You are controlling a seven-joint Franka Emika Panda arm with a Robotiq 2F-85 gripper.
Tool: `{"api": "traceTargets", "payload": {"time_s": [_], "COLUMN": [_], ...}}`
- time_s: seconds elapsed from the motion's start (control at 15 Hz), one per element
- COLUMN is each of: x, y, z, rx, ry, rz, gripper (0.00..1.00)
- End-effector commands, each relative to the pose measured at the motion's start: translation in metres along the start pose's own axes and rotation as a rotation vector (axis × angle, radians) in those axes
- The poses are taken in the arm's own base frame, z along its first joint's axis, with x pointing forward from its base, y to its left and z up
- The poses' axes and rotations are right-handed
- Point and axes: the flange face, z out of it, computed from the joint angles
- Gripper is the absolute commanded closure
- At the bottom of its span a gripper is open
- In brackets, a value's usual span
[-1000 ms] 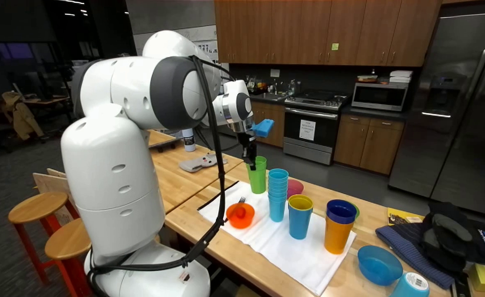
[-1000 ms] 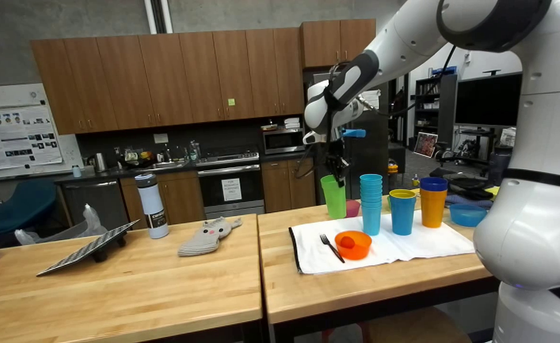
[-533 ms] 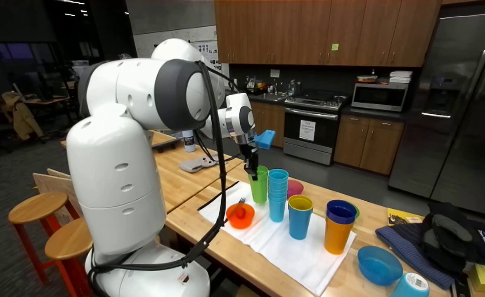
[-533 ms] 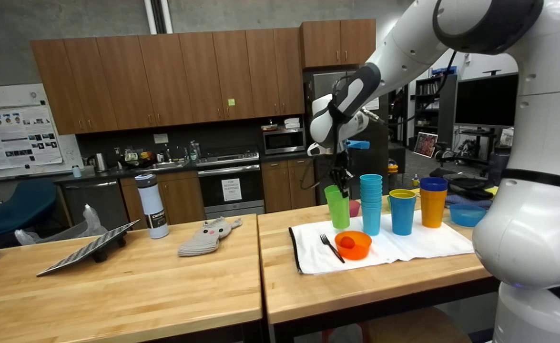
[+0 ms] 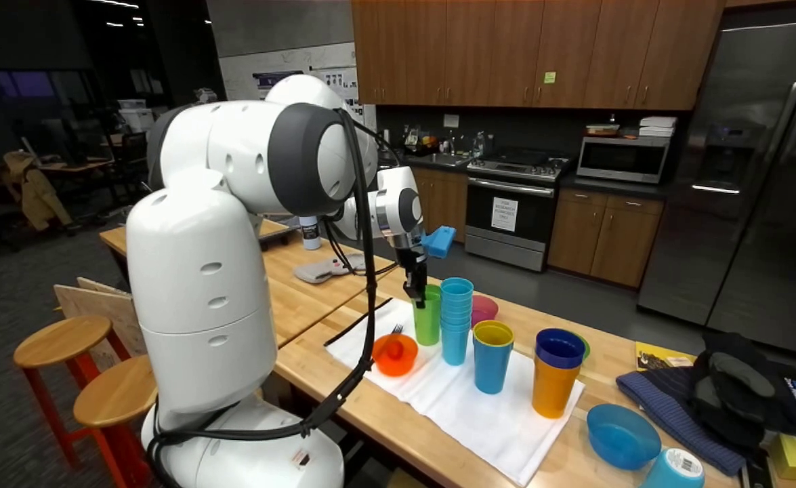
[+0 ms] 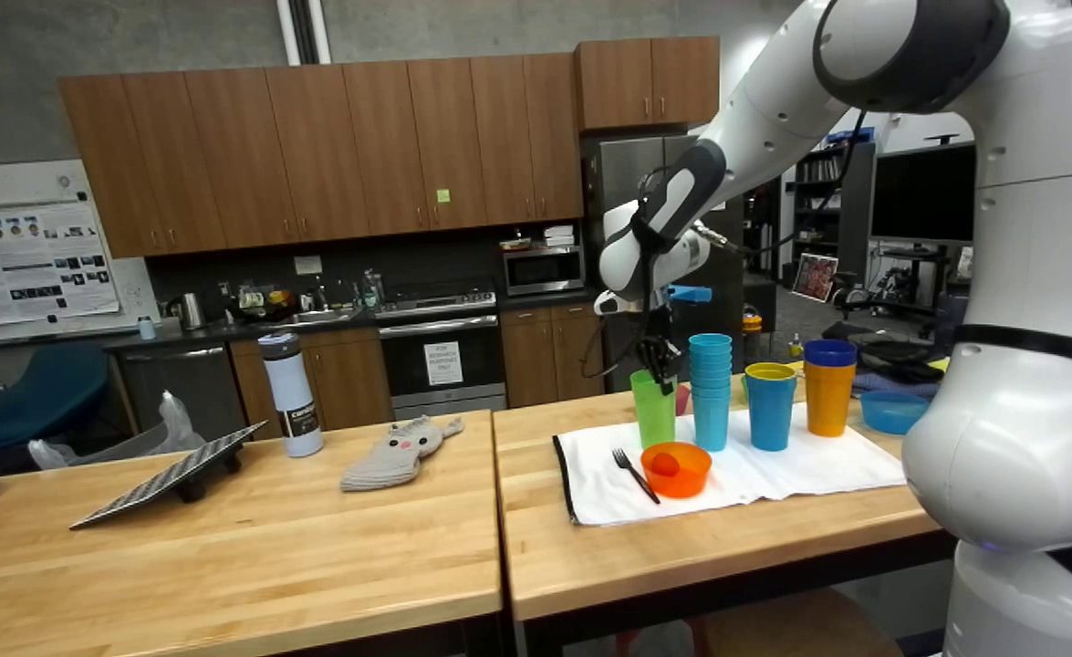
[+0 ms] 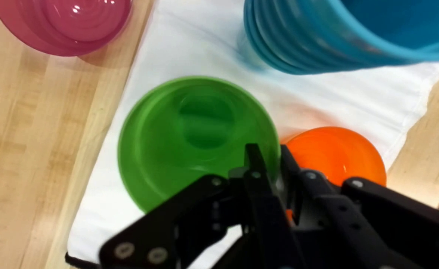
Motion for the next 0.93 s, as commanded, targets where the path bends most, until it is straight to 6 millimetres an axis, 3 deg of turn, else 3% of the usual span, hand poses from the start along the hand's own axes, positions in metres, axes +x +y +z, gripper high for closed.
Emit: {"api": "traceTargets", "payload": {"time_s": [0.0,0.07,0.47,0.53,0.67,0.87], "x": [0.000,0.000,0.000,0.000,-0.010,-0.025], "y": [0.000,0.000,0.000,0.000,-0.007,-0.021], "z": [-0.001,-0.001,-0.001,-0.001,-0.011,-0.030], "rx": [0.001,0.001,0.001,0.001,-0.020,-0.059], "ry": [0.000,0.000,0.000,0.000,-0.015,-0.065], "rz": [0.000,0.000,0.000,0.000,0.023,0.052], "gripper": [0.78,0.71,0.70,0.45,0.40,0.22]}}
